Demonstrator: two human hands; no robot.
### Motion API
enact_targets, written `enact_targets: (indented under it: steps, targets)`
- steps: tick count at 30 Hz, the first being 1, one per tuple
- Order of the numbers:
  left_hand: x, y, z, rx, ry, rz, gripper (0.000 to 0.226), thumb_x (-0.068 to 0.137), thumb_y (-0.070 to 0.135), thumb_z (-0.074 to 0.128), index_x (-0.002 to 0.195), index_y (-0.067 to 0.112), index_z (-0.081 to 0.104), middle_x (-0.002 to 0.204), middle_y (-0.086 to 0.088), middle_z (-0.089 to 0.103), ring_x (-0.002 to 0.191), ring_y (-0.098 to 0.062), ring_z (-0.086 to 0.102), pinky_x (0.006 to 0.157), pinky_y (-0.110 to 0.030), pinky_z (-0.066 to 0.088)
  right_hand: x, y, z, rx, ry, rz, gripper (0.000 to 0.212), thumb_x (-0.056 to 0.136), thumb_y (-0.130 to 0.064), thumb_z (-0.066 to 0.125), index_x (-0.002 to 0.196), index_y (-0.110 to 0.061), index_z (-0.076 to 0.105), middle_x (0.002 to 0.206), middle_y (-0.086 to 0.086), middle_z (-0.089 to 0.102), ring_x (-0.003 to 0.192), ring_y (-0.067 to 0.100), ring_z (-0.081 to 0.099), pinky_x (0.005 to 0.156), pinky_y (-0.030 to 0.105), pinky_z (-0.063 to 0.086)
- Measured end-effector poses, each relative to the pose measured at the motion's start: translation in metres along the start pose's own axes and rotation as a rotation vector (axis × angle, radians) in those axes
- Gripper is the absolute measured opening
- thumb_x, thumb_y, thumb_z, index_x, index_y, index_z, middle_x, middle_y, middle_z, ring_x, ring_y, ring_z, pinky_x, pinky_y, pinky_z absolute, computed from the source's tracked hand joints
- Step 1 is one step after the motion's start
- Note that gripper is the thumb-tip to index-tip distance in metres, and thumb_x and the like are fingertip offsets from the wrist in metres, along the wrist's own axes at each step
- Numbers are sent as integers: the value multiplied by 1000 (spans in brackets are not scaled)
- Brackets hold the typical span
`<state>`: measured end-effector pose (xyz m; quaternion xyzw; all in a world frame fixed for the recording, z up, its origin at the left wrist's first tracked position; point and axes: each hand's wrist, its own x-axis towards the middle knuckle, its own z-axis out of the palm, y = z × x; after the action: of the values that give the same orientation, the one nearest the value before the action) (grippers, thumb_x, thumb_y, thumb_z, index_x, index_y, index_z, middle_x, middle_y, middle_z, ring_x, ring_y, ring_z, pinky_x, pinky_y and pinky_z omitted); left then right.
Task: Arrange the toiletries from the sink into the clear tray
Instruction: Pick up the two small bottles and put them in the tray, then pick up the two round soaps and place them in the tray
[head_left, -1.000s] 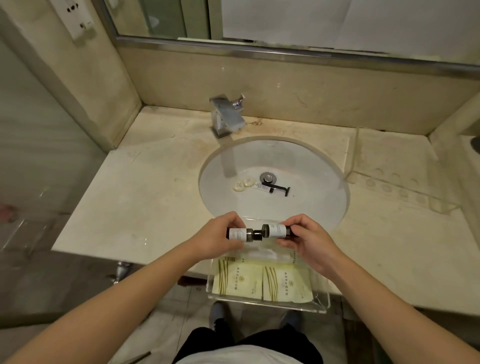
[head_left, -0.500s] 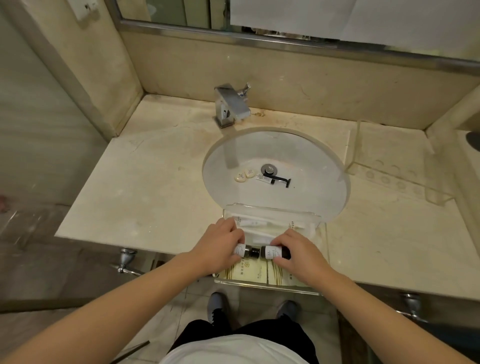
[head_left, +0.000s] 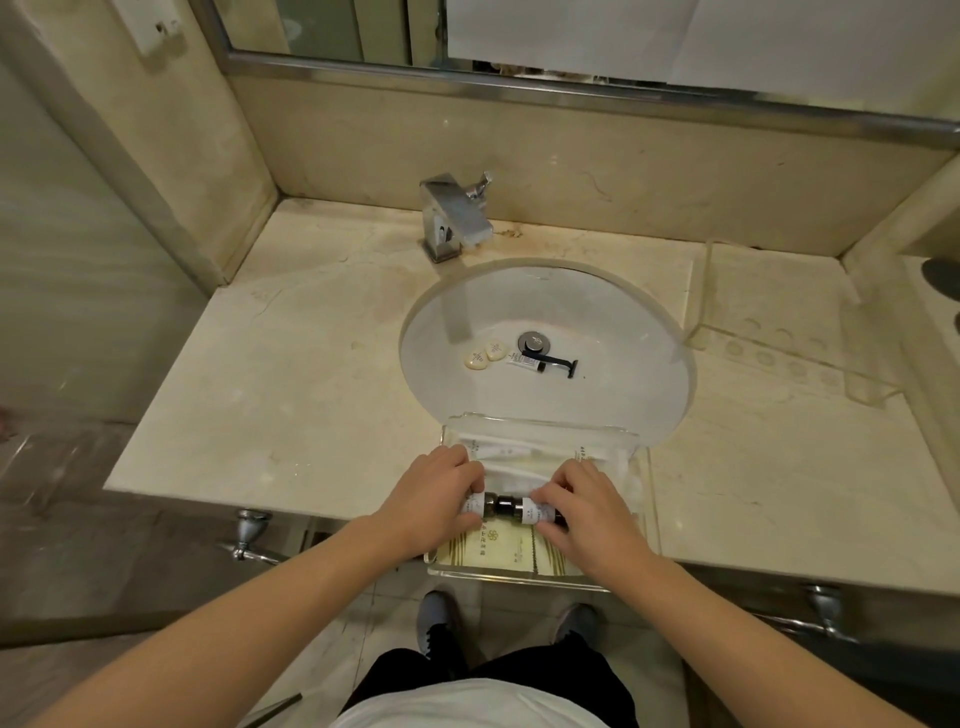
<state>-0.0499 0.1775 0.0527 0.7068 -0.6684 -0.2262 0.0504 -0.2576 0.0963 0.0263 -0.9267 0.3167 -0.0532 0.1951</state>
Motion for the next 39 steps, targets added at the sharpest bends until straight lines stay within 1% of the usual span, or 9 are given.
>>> enact_targets:
  steps: [4,8,11,14,17,20,24,29,39]
  targets:
    - [1,1,1,-37,34,0,31,76,32,70,103,19,60,106,3,53,99,-19,50,77,-25,36,0,0,-1,25,18,14,28,75,-24,76,98,-20,61,93,-4,54,86,15,48,75,28,46]
    - [4,2,-3,-39,15,16,29,78,32,71,102,18,62,104,2,53,95,-18,48,76,-25,35,3,1,-2,-8,22,-10,28,71,-24,80,92,-20,61,90,-5,56,83,15,50,72,27,45]
    - [7,2,-5,-36,-6,23,27,77,34,72,97,19,61,94,8,45,87,-14,40,74,-26,33,5,1,-2,-1,18,-27,27,71,-24,80,91,-20,62,90,-5,57,82,16,51,70,27,45]
    - [9,0,-4,-17,-16,33,26,77,34,71,94,19,60,91,9,42,84,-13,39,76,-28,37,5,3,0,4,18,-35,27,70,-24,80,89,-21,62,88,-5,55,80,16,51,69,27,44]
    - [11,-1,-2,9,-22,52,34,73,41,72,98,21,58,95,8,46,87,-14,43,77,-27,39,7,4,-1,-5,-11,-15,28,73,-40,69,95,-23,60,92,-8,54,85,14,49,76,27,44]
    - [14,-3,-3,-34,13,65,48,70,58,68,103,25,55,101,8,52,92,-13,49,79,-25,40,14,4,-7,19,-7,30,39,81,-54,50,106,-25,59,101,-10,52,93,10,46,84,24,39]
    - [27,-5,-18,-153,136,28,41,81,56,59,106,25,55,102,9,52,93,-10,50,82,-25,45,37,11,-19,93,99,90,34,87,-46,40,101,-21,60,97,-10,51,91,10,45,82,25,40]
    - [64,-24,-33,-237,199,-100,27,89,40,58,108,20,58,103,5,53,95,-12,53,86,-31,49,80,27,-26,205,149,228,14,90,-27,54,93,-17,63,93,-6,54,91,15,50,81,31,45]
    - [141,-70,-33,-250,56,-334,31,92,29,55,119,14,58,123,-5,50,110,-23,56,97,-36,47,174,58,-5,324,-34,439,11,89,-21,53,91,-17,63,99,-1,61,89,18,59,78,36,50]
